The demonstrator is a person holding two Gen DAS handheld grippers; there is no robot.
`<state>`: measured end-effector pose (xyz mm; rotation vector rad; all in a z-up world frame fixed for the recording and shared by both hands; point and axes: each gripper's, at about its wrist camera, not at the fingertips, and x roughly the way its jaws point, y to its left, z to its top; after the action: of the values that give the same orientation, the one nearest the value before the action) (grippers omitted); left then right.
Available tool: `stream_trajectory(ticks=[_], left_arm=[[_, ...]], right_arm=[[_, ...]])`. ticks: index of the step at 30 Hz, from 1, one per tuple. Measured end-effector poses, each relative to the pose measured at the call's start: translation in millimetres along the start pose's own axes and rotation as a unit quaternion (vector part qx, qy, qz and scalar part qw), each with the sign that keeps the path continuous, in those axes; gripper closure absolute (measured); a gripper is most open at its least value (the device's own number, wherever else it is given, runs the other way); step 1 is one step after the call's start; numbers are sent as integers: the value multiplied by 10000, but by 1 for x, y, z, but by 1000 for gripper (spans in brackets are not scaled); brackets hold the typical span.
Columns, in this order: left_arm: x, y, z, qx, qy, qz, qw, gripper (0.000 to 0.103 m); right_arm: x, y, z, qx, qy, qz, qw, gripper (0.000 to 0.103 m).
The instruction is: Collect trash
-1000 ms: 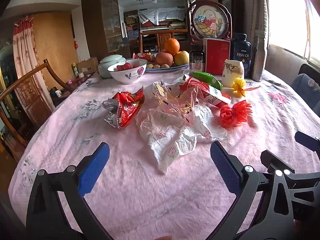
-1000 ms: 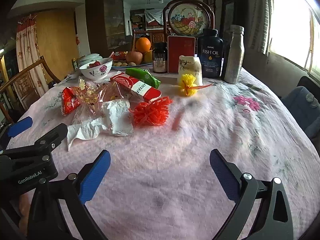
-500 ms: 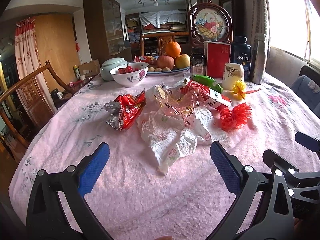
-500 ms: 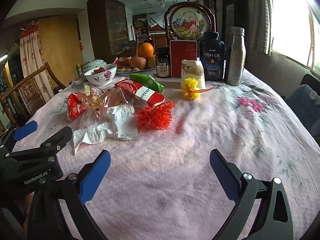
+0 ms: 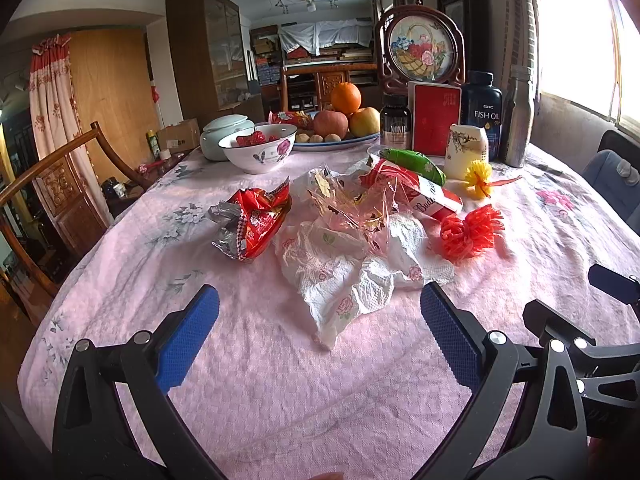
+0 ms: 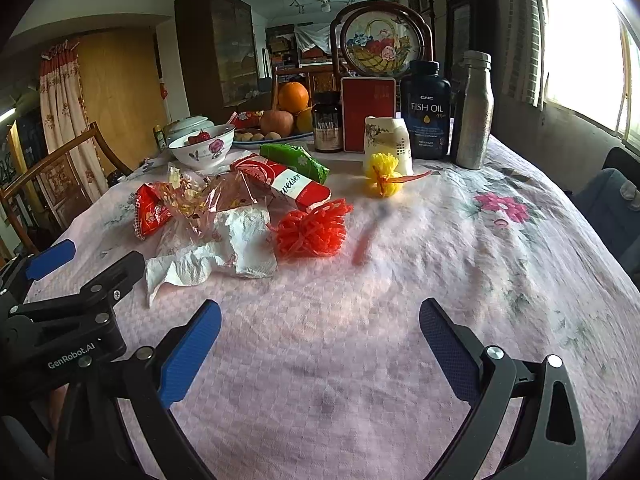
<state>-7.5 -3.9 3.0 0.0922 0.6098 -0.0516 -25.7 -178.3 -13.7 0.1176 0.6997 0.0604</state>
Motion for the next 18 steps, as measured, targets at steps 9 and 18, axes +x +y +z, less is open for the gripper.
stream_trajectory(ticks=[9,18], left_arm=[[0,-1,0,38,3,21,10000,7],[0,-1,-1,30,4,11,10000,7]], right_arm=[[0,0,0,-6,6,-4,10000,5],[0,0,0,1,5,-1,10000,5]])
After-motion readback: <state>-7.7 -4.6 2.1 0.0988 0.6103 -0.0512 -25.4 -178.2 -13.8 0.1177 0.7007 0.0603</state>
